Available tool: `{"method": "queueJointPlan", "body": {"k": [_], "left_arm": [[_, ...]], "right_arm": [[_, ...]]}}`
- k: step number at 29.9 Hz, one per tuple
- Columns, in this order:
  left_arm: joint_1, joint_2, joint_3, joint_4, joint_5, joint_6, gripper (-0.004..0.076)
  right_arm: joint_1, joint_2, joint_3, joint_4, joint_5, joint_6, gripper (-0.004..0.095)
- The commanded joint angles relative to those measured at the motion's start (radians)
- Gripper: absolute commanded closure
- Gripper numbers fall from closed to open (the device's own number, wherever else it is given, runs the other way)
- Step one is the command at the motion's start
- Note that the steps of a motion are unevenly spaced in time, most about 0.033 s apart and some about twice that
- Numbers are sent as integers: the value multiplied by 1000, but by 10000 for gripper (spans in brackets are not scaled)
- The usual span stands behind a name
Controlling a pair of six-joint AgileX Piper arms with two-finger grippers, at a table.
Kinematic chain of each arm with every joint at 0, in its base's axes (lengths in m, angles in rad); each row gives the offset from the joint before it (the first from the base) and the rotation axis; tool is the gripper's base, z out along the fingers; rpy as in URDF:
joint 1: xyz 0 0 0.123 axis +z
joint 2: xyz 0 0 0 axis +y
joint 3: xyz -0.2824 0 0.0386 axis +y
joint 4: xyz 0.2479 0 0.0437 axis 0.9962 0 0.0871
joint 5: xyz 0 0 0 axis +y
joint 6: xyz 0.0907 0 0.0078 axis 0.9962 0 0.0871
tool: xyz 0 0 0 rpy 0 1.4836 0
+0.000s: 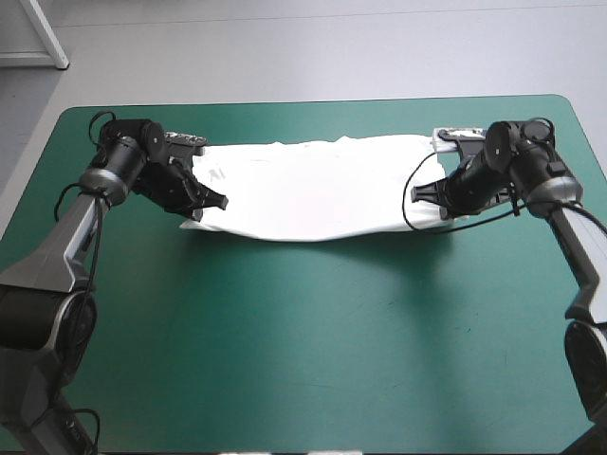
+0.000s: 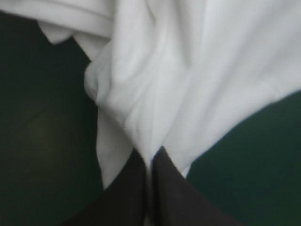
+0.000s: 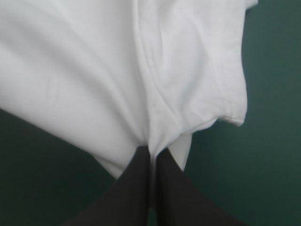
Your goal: Fold the cloth
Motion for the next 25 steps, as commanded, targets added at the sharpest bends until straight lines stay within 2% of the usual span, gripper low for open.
{"method": "queueJointPlan", "body": {"k": [1,4,7,13,19,22,24,25], "left_arm": [[-4,-176,99,16,19,-5,733],[-4,-253,212,39,48,-5,733],[-4,-313,321,64,48,-5,733],[-4,-369,515,79,48,-9,733],[-4,-369,588,68,43,-5,727],[-4,-369,588,68,42,3,657],[-4,-369,588,60,40,7,561],[-4,-369,588,53,40,7,513]], "right_arm": [[0,-137,99,-30,24,-19,927],[0,-193,195,-80,84,-24,927],[0,-245,295,-104,85,-13,927],[0,-320,443,-35,85,-19,927],[0,-330,536,11,85,-40,927],[0,-330,563,11,70,-74,906],[0,-330,571,11,44,-83,801],[0,-330,571,11,33,-90,716]]}}
